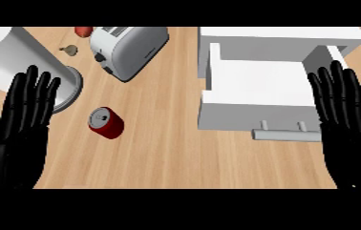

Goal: Pick up the can, place it into the drawer and close the drawer

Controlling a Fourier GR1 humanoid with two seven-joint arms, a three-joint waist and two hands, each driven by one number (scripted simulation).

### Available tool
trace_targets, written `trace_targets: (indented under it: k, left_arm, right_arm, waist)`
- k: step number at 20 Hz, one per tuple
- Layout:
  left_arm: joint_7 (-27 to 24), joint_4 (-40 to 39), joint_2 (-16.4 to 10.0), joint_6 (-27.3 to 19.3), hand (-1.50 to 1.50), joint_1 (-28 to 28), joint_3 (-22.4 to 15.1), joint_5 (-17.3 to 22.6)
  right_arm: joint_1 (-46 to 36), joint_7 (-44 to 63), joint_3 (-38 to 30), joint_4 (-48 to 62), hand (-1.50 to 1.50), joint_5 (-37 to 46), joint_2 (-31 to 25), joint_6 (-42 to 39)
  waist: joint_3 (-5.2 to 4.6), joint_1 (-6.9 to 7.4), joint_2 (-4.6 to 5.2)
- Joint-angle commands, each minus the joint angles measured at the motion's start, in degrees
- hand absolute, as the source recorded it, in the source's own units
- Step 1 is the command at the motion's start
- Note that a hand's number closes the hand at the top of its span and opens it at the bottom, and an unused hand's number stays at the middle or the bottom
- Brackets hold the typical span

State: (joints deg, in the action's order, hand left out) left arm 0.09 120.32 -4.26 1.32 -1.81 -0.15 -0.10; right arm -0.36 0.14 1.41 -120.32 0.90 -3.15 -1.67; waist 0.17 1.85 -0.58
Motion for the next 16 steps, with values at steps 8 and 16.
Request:
trace_targets:
  k: [8, 16]
  left_arm:
    - [9.33, -1.58, 0.89, -3.92, -1.50, -9.78, 9.09, 4.01]
    - [22.14, 7.21, -2.46, -3.12, -1.50, -10.53, 13.41, 8.75]
  right_arm:
    - [4.60, 8.06, -5.43, 4.50, -1.50, -0.24, 0.81, 4.29]
    - [4.78, 9.49, -8.04, 4.17, -1.50, -2.37, -0.67, 3.03]
  waist:
    - [-0.18, -1.07, 0.92]
    - [-0.15, -1.65, 0.52]
